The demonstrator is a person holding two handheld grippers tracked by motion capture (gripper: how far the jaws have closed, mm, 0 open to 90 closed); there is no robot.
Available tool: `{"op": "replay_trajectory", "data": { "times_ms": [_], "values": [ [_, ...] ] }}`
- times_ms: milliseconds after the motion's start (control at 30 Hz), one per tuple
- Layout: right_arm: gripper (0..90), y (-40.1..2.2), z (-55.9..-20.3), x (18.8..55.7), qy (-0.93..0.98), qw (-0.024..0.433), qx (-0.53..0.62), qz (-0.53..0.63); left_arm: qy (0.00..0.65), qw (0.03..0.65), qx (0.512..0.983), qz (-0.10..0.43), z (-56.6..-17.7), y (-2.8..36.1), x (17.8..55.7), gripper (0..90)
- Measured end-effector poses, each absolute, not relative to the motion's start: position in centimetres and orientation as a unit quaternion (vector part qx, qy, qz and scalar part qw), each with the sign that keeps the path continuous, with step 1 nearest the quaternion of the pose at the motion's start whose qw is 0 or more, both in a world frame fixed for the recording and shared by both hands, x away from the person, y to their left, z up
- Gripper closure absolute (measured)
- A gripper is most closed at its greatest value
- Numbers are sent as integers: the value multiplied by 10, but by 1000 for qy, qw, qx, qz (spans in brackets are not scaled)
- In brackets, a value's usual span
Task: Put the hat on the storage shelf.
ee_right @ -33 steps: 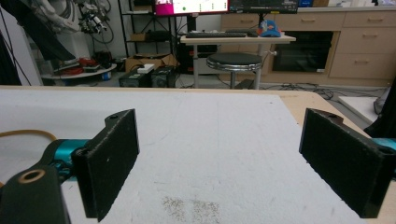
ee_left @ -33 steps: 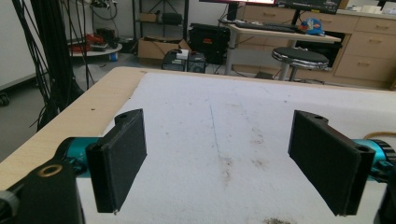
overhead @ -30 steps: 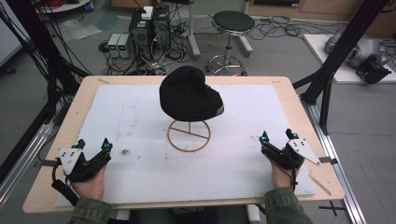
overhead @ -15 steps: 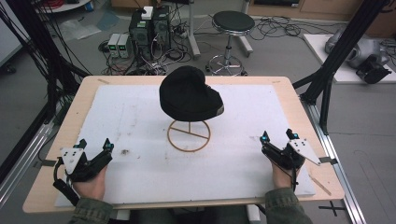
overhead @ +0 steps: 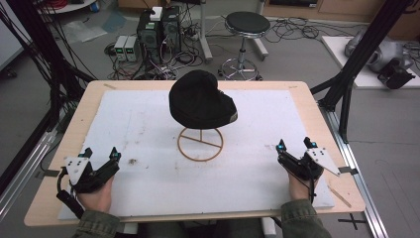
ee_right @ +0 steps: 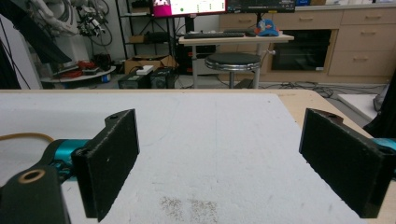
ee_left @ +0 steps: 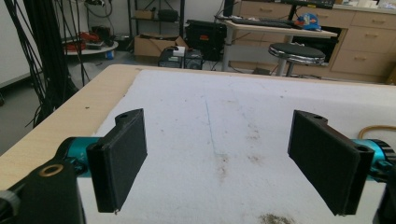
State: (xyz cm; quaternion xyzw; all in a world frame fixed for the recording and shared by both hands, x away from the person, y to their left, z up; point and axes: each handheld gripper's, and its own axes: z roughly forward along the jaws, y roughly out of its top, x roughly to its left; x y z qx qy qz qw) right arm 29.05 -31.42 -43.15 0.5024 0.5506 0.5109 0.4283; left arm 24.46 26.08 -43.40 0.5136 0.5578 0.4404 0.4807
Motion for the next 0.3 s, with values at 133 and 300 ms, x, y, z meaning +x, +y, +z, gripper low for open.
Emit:
{"op": "replay_trajectory", "data": {
  "times_ms": [133, 300],
  "values": [
    [114, -314, -432, 290, 548, 427, 507, 511, 557, 480, 515, 441, -434, 260, 245, 199],
    [114, -314, -432, 291, 544, 426, 509, 513, 558, 481, 513, 441, -434, 261, 244, 199]
  ]
}}
